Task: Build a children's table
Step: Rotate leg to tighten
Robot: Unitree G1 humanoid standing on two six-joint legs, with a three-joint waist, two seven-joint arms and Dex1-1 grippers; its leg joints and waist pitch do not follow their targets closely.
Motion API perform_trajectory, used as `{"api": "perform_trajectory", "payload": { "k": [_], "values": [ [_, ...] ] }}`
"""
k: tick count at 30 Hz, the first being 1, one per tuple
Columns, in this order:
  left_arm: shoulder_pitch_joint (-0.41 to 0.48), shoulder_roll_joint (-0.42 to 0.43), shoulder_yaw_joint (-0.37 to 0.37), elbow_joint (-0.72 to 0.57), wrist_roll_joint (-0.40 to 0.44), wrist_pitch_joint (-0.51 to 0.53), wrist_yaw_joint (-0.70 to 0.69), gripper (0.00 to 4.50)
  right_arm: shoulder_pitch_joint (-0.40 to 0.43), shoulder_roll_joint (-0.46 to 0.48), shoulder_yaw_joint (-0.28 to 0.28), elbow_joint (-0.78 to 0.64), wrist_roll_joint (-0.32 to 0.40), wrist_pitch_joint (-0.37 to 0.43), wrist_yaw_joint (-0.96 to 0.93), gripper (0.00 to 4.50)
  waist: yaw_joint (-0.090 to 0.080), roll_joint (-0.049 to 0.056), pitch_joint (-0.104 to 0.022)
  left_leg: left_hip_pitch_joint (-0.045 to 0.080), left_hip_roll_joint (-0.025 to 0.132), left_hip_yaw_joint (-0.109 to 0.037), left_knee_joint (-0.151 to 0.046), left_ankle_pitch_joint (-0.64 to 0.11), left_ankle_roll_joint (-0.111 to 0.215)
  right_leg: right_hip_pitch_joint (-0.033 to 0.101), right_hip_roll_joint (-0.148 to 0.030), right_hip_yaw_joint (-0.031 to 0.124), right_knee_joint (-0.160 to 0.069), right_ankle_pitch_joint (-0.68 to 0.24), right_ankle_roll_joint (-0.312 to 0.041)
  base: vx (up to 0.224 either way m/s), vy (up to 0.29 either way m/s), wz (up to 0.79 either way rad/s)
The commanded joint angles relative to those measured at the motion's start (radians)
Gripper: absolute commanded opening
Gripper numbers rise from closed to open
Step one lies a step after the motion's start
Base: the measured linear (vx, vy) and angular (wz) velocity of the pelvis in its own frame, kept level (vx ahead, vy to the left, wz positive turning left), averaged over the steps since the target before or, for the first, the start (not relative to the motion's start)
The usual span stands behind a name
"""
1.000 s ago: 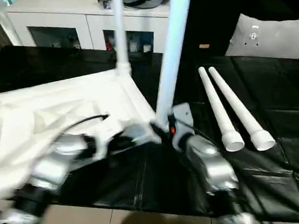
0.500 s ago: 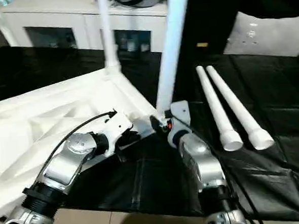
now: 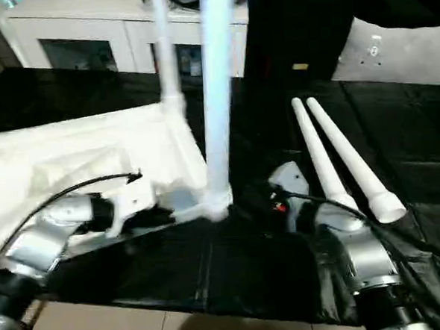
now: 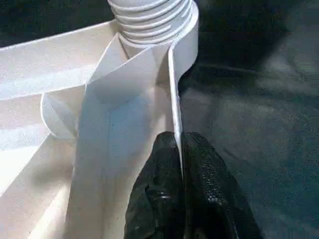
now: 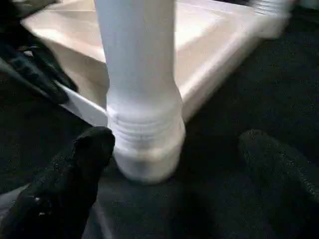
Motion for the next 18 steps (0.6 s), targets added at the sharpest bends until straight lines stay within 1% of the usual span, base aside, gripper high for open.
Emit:
{"api": "perform_trajectory", "payload": {
  "k": [1, 2, 3, 4, 5, 6, 8, 9, 10, 11, 12, 13, 14, 16, 17, 18],
  "values": [
    [-0.001, -0.003, -0.05, -0.012, -0.022, -0.048, -0.078, 0.0, -0.023, -0.024, 0.026, 0.002, -0.007, -0.024, 0.051, 4.48, 0.002, 0.007, -0.068, 0.007, 0.033, -0.005, -0.067, -0.209, 0.057, 0.054, -0.077, 0.052, -0.073, -0.363, -0.163, 0.0, 0.0, 0.0],
    [-0.003, 0.003, -0.056, -0.01, -0.025, -0.057, -0.097, 0.0, -0.028, -0.033, 0.04, 0.005, -0.012, -0.03, 0.074, 4.48, 0.004, 0.008, -0.069, 0.008, 0.034, -0.004, -0.067, -0.208, 0.054, 0.053, -0.076, 0.053, -0.07, -0.351, -0.167, 0.0, 0.0, 0.0],
    [-0.003, 0.003, -0.056, -0.01, -0.025, -0.057, -0.097, 0.0, -0.028, -0.033, 0.04, 0.005, -0.012, -0.03, 0.074, 4.48, 0.008, 0.008, -0.07, 0.007, 0.035, -0.003, -0.066, -0.208, 0.052, 0.054, -0.077, 0.054, -0.067, -0.327, -0.177, 0.0, 0.0, 0.0],
    [-0.005, 0.007, -0.06, -0.007, -0.028, -0.069, -0.113, 0.0, -0.031, -0.041, 0.05, 0.006, -0.013, -0.035, 0.097, 4.48, 0.011, 0.006, -0.071, 0.007, 0.034, -0.003, -0.066, -0.207, 0.05, 0.055, -0.076, 0.055, -0.064, -0.312, -0.181, 0.0, 0.0, 0.0],
    [-0.011, 0.01, -0.068, -0.003, -0.03, -0.081, -0.133, 0.0, -0.034, -0.049, 0.066, 0.007, -0.013, -0.037, 0.132, 4.48, 0.013, -0.002, -0.071, 0.005, 0.032, -0.003, -0.066, -0.204, 0.055, 0.058, -0.078, 0.054, -0.063, -0.32, -0.178, 0.0, 0.0, 0.0],
    [-0.013, 0.011, -0.071, 0.0, -0.032, -0.087, -0.14, 0.0, -0.034, -0.052, 0.071, 0.007, -0.012, -0.037, 0.145, 4.48, 0.013, -0.002, -0.071, 0.005, 0.032, -0.003, -0.066, -0.204, 0.055, 0.058, -0.078, 0.054, -0.063, -0.32, -0.178, 0.0, 0.0, 0.0],
    [-0.024, 0.018, -0.084, 0.011, -0.035, -0.111, -0.167, 0.0, -0.041, -0.06, 0.091, 0.015, -0.017, -0.039, 0.185, 4.21, 0.016, 0.0, -0.07, 0.004, 0.032, -0.001, -0.065, -0.202, 0.058, 0.058, -0.079, 0.055, -0.067, -0.347, -0.165, 0.0, 0.0, 0.0],
    [-0.025, 0.019, -0.085, 0.012, -0.034, -0.114, -0.169, 0.0, -0.043, -0.06, 0.094, 0.017, -0.018, -0.037, 0.189, 4.21, 0.017, 0.0, -0.071, 0.004, 0.032, -0.002, -0.065, -0.196, 0.057, 0.058, -0.078, 0.054, -0.067, -0.349, -0.162, 0.0, 0.0, 0.0],
    [-0.027, 0.019, -0.085, 0.019, -0.034, -0.124, -0.179, 0.0, -0.045, -0.062, 0.097, 0.021, -0.017, -0.037, 0.199, 4.11, 0.016, 0.001, -0.071, 0.003, 0.032, -0.003, -0.065, -0.196, 0.057, 0.058, -0.079, 0.053, -0.067, -0.351, -0.162, 0.0, 0.0, 0.0],
    [-0.031, 0.018, -0.085, 0.03, -0.031, -0.137, -0.185, 0.0, -0.047, -0.064, 0.098, 0.027, -0.015, -0.036, 0.212, 3.95, 0.015, -0.004, -0.071, 0.003, 0.033, -0.002, -0.065, -0.194, 0.056, 0.058, -0.078, 0.053, -0.067, -0.351, -0.16, 0.0, 0.0, 0.0],
    [-0.034, 0.017, -0.085, 0.035, -0.029, -0.144, -0.188, 0.0, -0.048, -0.066, 0.101, 0.031, -0.016, -0.037, 0.22, 3.95, 0.017, -0.003, -0.071, 0.003, 0.032, -0.002, -0.064, -0.192, 0.057, 0.058, -0.078, 0.053, -0.066, -0.352, -0.161, 0.0, 0.0, 0.0],
    [-0.035, 0.017, -0.084, 0.039, -0.029, -0.151, -0.192, 0.0, -0.05, -0.067, 0.104, 0.035, -0.016, -0.039, 0.225, 3.75, 0.017, -0.002, -0.071, 0.003, 0.033, -0.002, -0.064, -0.193, 0.056, 0.057, -0.079, 0.053, -0.068, -0.36, -0.16, 0.0, 0.0, 0.0],
    [-0.036, 0.016, -0.083, 0.043, -0.029, -0.154, -0.195, 0.0, -0.051, -0.068, 0.106, 0.038, -0.017, -0.042, 0.228, 3.75, 0.018, 0.0, -0.072, 0.003, 0.033, -0.002, -0.064, -0.19, 0.055, 0.058, -0.079, 0.053, -0.067, -0.357, -0.159, 0.0, 0.0, 0.0],
    [-0.039, 0.015, -0.083, 0.05, -0.032, -0.16, -0.199, 0.0, -0.056, -0.068, 0.109, 0.047, -0.013, -0.045, 0.232, 3.63, 0.018, -0.002, -0.072, 0.002, 0.032, -0.002, -0.064, -0.188, 0.055, 0.058, -0.078, 0.053, -0.067, -0.358, -0.156, 0.0, 0.0, 0.0],
    [-0.04, 0.015, -0.083, 0.054, -0.032, -0.164, -0.203, 0.0, -0.059, -0.066, 0.11, 0.051, -0.01, -0.045, 0.235, 3.38, 0.019, -0.002, -0.072, 0.002, 0.032, -0.002, -0.064, -0.186, 0.054, 0.059, -0.079, 0.053, -0.067, -0.36, -0.155, 0.0, 0.0, 0.0],
    [-0.04, 0.014, -0.083, 0.056, -0.032, -0.166, -0.204, 0.0, -0.059, -0.064, 0.11, 0.051, -0.008, -0.043, 0.238, 3.38, 0.02, -0.002, -0.072, 0.003, 0.032, -0.002, -0.064, -0.187, 0.054, 0.058, -0.079, 0.052, -0.068, -0.368, -0.153, 0.0, 0.0, 0.0]
  ]
}}
